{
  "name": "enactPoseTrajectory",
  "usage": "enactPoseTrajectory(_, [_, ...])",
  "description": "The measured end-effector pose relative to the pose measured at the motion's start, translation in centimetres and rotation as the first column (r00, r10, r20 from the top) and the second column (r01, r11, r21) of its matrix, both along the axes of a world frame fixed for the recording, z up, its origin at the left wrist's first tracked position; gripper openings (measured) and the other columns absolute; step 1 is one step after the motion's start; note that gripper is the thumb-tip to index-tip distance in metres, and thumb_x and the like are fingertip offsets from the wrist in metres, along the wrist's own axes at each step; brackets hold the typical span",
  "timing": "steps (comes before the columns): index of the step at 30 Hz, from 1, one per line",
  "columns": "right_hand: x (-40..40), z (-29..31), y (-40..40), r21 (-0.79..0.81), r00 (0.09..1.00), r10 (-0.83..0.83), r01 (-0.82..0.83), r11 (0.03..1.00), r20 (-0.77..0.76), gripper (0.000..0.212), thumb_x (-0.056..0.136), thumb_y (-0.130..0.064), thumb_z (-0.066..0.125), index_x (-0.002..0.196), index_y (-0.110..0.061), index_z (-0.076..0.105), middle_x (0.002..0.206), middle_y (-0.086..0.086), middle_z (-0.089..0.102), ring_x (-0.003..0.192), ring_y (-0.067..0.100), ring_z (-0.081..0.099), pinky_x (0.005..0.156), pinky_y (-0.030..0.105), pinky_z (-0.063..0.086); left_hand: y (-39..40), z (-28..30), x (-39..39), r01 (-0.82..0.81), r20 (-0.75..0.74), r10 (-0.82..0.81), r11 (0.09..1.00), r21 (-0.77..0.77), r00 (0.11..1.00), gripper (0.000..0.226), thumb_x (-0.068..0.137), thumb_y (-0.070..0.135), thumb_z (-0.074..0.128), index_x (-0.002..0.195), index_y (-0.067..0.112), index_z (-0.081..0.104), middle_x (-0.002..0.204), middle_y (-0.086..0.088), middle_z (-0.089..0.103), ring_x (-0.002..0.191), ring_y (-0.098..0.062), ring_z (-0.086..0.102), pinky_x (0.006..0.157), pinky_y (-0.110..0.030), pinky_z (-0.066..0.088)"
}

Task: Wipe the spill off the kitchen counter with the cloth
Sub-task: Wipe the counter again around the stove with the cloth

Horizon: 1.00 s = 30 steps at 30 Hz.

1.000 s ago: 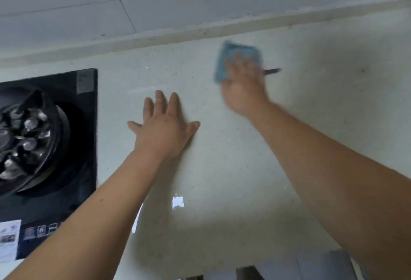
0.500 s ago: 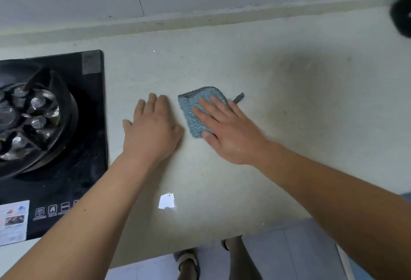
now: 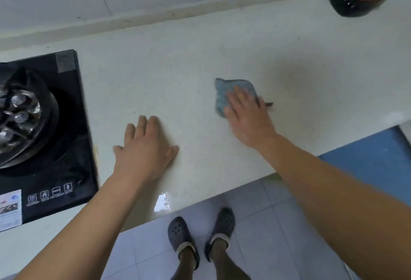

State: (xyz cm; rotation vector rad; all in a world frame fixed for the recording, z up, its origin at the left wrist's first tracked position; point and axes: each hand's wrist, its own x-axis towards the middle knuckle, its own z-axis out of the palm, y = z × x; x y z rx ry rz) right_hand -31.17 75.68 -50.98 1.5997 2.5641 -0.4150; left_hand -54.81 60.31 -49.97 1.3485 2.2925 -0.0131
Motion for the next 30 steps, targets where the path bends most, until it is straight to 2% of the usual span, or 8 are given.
enactPoseTrajectory(3, [3.0,0.3,1.7,-0.08,0.867,-0.497,0.493,0.866,-0.045,0.076,0.103,-0.06,0.014,0.168,-0.019,0.013,0.176,0.007,0.004,0.162,0.028,0.0,0.128,0.059,0.0,-0.9,-0.3,0.8,-0.001,0.01,0.001,1.0,-0.018,1.0,0.095,0.091,0.067,0.059,0.161,0.03,0.006,0.173,0.005,-0.006,0.159,-0.028,-0.004,0.113,-0.072,0.025])
enactPoseTrajectory(6, [0.1,0.0,-5.2,-0.101,0.996,-0.084,0.081,0.992,-0.027,0.082,0.102,-0.068,0.015,0.168,-0.02,0.005,0.176,0.005,-0.007,0.161,0.028,-0.014,0.128,0.056,-0.008,-0.7,-0.9,0.8,-0.017,0.021,0.016,1.0,0.007,1.0,0.095,0.089,0.063,0.065,0.161,0.033,0.011,0.173,0.005,0.0,0.158,-0.028,-0.001,0.111,-0.076,0.025])
enactPoseTrajectory(9, [0.9,0.1,-10.9,-0.098,0.907,0.421,-0.421,0.902,-0.026,0.081,0.102,-0.071,0.017,0.168,-0.026,0.001,0.175,-0.005,-0.015,0.159,0.017,-0.022,0.128,0.049,-0.014,-0.9,-0.9,1.0,-0.042,0.033,0.041,0.999,0.02,0.999,0.093,0.091,0.06,0.066,0.162,0.03,0.015,0.174,0.005,0.001,0.159,-0.026,0.0,0.114,-0.075,0.022])
enactPoseTrajectory(12, [5.8,-0.6,-6.9,0.026,0.997,0.041,-0.042,0.999,0.062,0.079,0.104,-0.068,0.015,0.168,-0.022,0.008,0.176,0.001,-0.002,0.162,0.024,-0.004,0.129,0.056,0.0,-1.6,-0.9,1.8,-0.044,0.02,0.043,0.998,0.035,0.999,0.084,0.095,0.059,0.06,0.161,0.028,0.019,0.174,0.006,0.001,0.16,-0.024,0.0,0.114,-0.076,0.02])
enactPoseTrajectory(15, [8.0,-0.6,-5.2,-0.036,0.909,-0.409,0.413,0.91,0.075,0.086,0.103,-0.068,0.013,0.167,-0.012,0.002,0.175,0.014,-0.002,0.161,0.034,-0.005,0.128,0.061,0.002,-1.8,-0.7,2.1,-0.058,0.014,0.058,0.998,0.035,0.998,0.082,0.096,0.059,0.058,0.162,0.029,0.018,0.173,0.008,0.003,0.16,-0.022,0.0,0.115,-0.076,0.017])
enactPoseTrajectory(21, [1.7,-1.1,-16.4,-0.061,0.944,0.328,-0.329,0.942,-0.023,0.089,0.1,-0.075,0.019,0.168,-0.019,0.004,0.176,0.006,-0.011,0.16,0.026,-0.022,0.129,0.054,-0.008,-1.7,0.5,2.0,-0.045,-0.023,0.045,0.999,0.021,0.999,0.092,0.09,0.068,0.06,0.16,0.025,0.02,0.172,0.005,0.012,0.158,-0.023,0.01,0.114,-0.072,0.025])
enactPoseTrajectory(27, [4.8,-1.3,-10.9,-0.035,0.924,-0.381,0.382,0.923,0.029,0.099,0.096,-0.075,0.006,0.167,-0.006,0.005,0.175,0.018,-0.002,0.161,0.036,-0.002,0.128,0.062,0.006,-5.0,0.6,0.9,-0.051,-0.205,0.052,0.999,0.007,0.977,0.093,0.085,0.082,0.047,0.157,0.031,0.018,0.17,-0.002,0.013,0.159,-0.026,0.004,0.117,-0.076,0.01])
enactPoseTrajectory(30, [-0.9,-1.2,-17.4,-0.061,0.99,-0.139,0.138,0.988,-0.01,0.098,0.099,-0.077,0.015,0.166,-0.006,0.005,0.174,0.02,-0.003,0.16,0.038,-0.01,0.128,0.061,0.0,-6.3,0.4,0.0,-0.073,-0.159,0.071,0.997,-0.007,0.985,0.095,0.088,0.08,0.046,0.16,0.028,0.013,0.172,-0.001,0.013,0.159,-0.022,0.005,0.118,-0.076,0.006])
